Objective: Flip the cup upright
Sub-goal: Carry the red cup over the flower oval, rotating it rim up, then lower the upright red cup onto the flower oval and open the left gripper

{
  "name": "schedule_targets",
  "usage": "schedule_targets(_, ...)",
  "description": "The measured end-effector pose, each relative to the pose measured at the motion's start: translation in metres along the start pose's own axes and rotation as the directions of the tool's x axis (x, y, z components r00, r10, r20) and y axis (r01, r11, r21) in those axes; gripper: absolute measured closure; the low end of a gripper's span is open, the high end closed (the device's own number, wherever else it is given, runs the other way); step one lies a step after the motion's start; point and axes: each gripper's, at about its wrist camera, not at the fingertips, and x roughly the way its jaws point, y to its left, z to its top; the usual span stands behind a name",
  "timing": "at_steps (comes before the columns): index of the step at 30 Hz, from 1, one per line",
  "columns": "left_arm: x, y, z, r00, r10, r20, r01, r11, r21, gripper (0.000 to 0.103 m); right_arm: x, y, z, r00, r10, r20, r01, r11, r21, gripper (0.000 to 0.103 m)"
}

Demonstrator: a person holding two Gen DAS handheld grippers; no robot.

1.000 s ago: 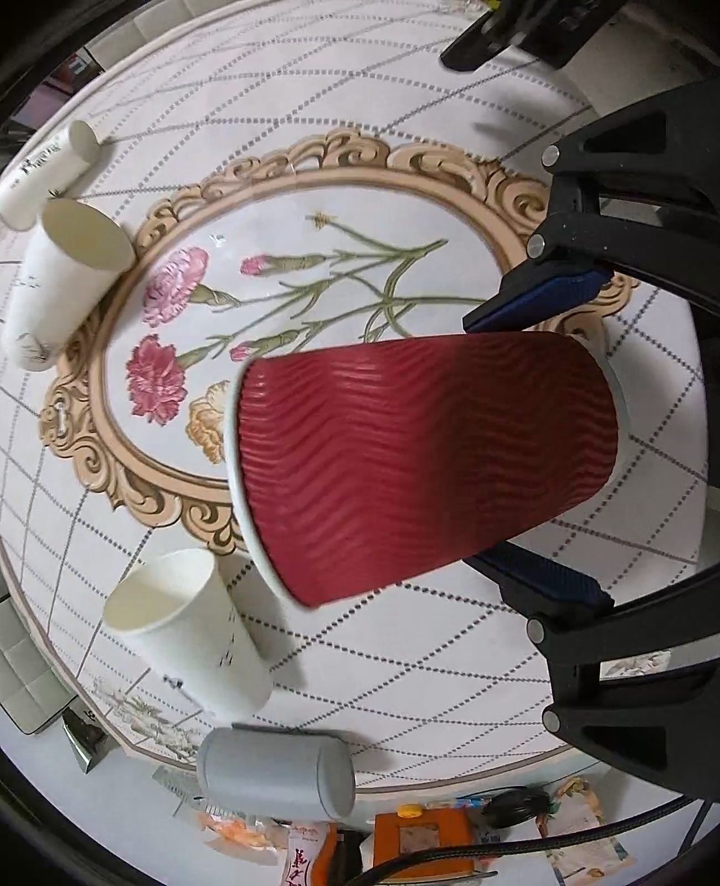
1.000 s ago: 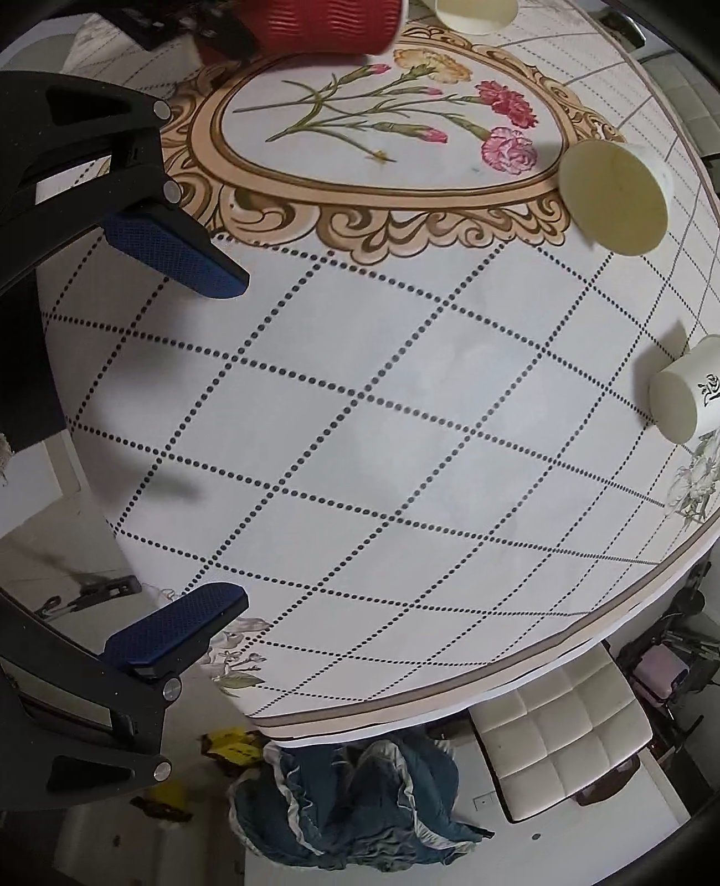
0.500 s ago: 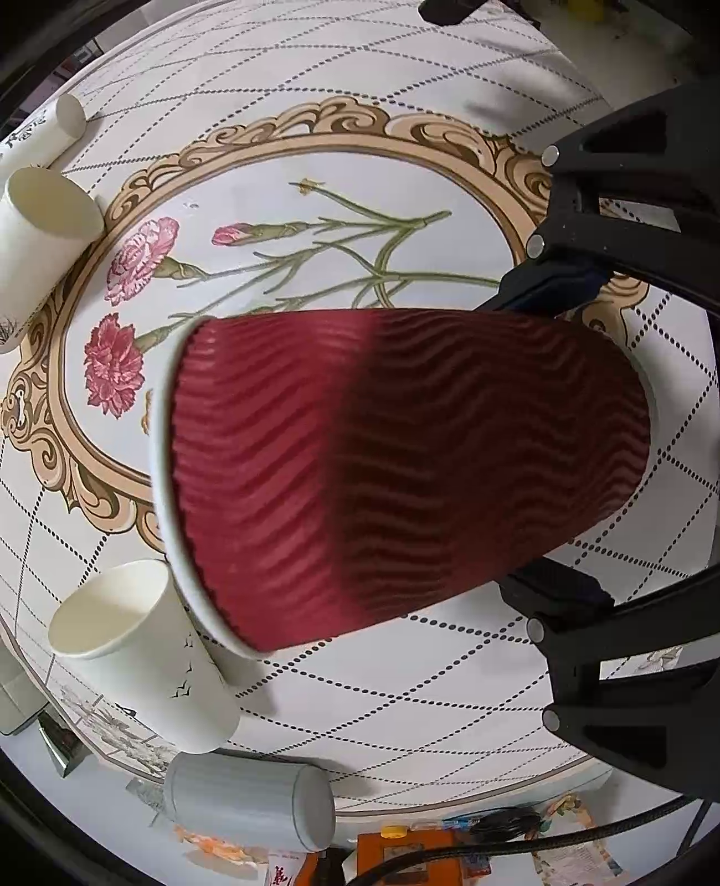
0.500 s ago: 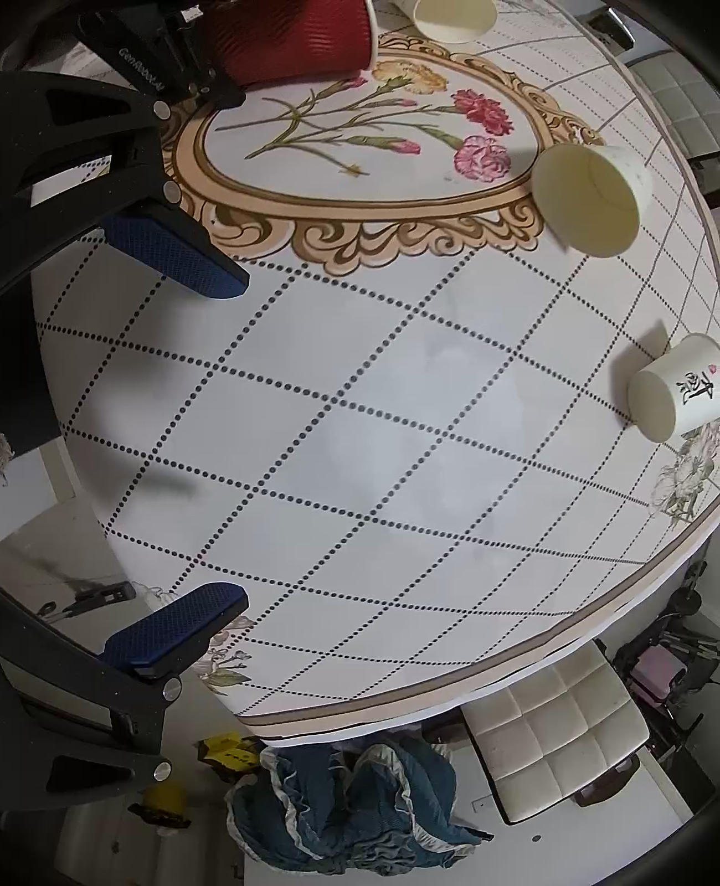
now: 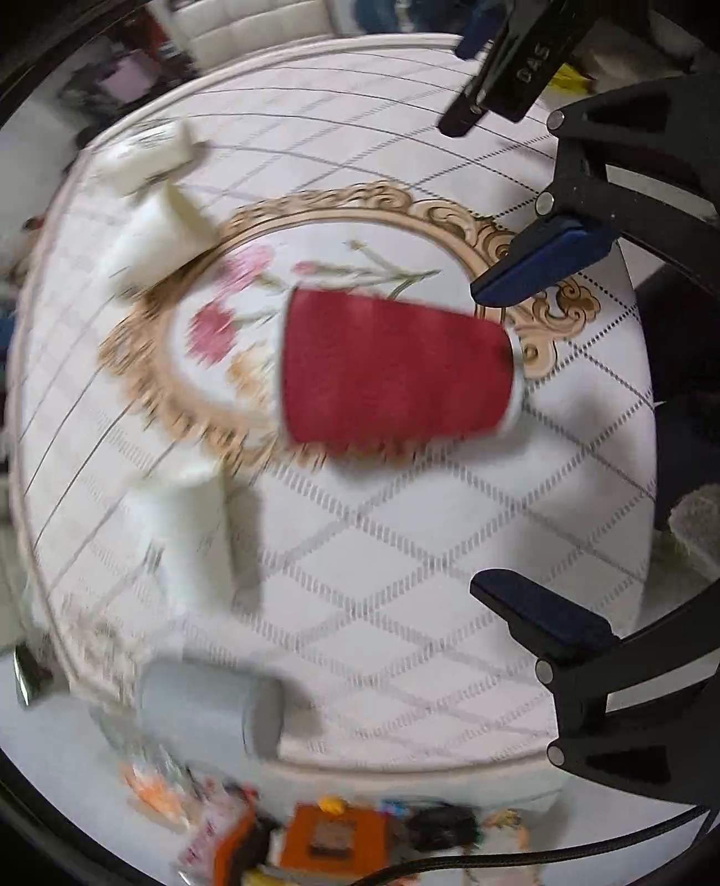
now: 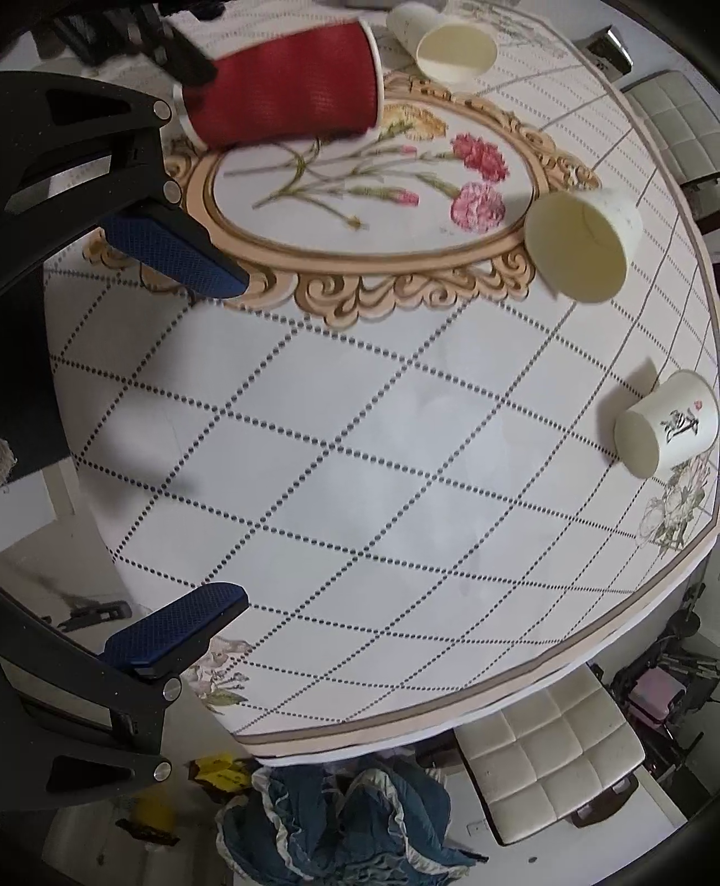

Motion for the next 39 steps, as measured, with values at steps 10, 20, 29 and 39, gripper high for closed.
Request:
schedule_targets(10,-0.016,0.088,-0.008,0.975,0.204,0.083,-0.19,0.97,-0.149,0.006,-0.038,0.057,0.009,0.986,0.164,-0.022,-0.165,0.98,-0.108,0.0)
schedule_targets(20,0.031,0.128,-0.024,0.972,0.231,0.03,-0.224,0.962,-0.154,0.006,-0.027,0.142,0.023,0.97,0.206,-0.132,-0.225,0.962,-0.155,0.004)
schedule_targets(29,0.054,0.145,-0.032,0.977,0.212,-0.023,-0.213,0.965,-0.15,0.006,0.004,0.171,0.035,0.956,0.198,-0.218,-0.233,0.961,-0.147,0.015)
schedule_targets(39,0.066,0.155,-0.041,0.981,0.162,-0.108,-0.178,0.971,-0.16,0.006,0.006,0.176,0.031,0.956,0.205,-0.208,-0.237,0.961,-0.143,0.03)
